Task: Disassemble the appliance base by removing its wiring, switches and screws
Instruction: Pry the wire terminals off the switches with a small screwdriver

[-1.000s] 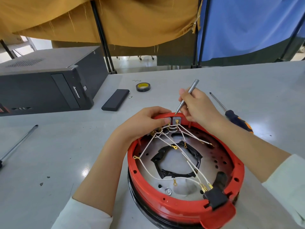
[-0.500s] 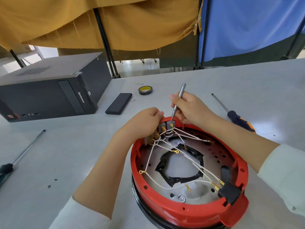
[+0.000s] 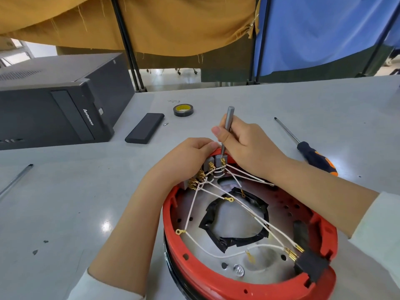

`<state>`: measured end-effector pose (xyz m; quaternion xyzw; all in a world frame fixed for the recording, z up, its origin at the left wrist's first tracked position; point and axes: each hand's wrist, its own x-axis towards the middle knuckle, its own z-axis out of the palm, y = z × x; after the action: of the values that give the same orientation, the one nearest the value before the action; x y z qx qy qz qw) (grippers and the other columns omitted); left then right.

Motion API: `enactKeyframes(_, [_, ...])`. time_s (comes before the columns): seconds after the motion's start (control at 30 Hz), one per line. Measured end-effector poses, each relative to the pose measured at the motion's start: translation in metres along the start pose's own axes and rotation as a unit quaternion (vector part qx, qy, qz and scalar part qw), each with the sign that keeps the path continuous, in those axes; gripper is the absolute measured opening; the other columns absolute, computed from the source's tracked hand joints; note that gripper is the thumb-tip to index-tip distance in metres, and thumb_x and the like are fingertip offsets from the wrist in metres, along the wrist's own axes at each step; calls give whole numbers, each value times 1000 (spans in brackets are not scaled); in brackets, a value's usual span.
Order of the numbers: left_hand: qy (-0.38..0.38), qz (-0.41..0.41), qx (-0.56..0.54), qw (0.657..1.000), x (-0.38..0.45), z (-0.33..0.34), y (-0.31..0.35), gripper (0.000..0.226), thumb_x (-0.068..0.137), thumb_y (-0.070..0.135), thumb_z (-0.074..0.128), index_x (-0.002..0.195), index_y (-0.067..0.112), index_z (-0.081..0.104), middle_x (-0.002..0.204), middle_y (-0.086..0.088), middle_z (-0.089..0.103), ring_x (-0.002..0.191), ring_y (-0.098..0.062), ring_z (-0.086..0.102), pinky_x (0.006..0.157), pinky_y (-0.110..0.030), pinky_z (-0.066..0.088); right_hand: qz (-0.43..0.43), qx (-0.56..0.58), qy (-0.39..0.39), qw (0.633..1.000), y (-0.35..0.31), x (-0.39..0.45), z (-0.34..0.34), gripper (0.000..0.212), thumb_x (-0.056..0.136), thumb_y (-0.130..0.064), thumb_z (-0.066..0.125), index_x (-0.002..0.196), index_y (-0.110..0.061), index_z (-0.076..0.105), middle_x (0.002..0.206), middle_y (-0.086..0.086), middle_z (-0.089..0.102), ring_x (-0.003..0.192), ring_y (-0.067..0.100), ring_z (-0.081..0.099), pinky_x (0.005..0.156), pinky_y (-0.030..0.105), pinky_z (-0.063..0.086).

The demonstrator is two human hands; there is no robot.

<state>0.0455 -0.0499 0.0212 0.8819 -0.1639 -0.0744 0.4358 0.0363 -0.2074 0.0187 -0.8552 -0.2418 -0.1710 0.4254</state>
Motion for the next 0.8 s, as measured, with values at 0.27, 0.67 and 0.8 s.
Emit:
enactKeyframes(0.27, [2, 5, 22, 1000, 0, 1, 1, 37, 100, 34, 37, 106, 13, 66, 87, -11, 69, 59, -6, 52, 60, -22, 40, 12, -34, 1, 999, -4, 3, 4, 22, 98, -35, 44, 76, -31, 43, 53, -4, 48, 50, 13, 49, 54, 34, 41])
enactKeyframes(0.67, [-2, 15, 35, 999, -1, 0, 2, 35, 101, 33, 37, 100, 14, 66, 92, -10, 69, 67, -11, 55, 73, -29, 46, 28, 1, 8, 1000, -1, 3, 0, 24, 98, -36, 43, 76, -27, 46, 53, -14, 55, 48, 3, 50, 50, 13, 37])
enactKeyframes(0.8, [0, 19, 37, 999, -1, 0, 2, 35, 101, 33, 37, 100, 14, 67, 89, -10, 68, 60, -6, 48, 67, -26, 42, 75, -6, -6, 997, 0, 9, 2, 25, 98, -37, 43, 75, -28, 46, 53, -25, 55, 50, -3, 52, 55, 17, 39])
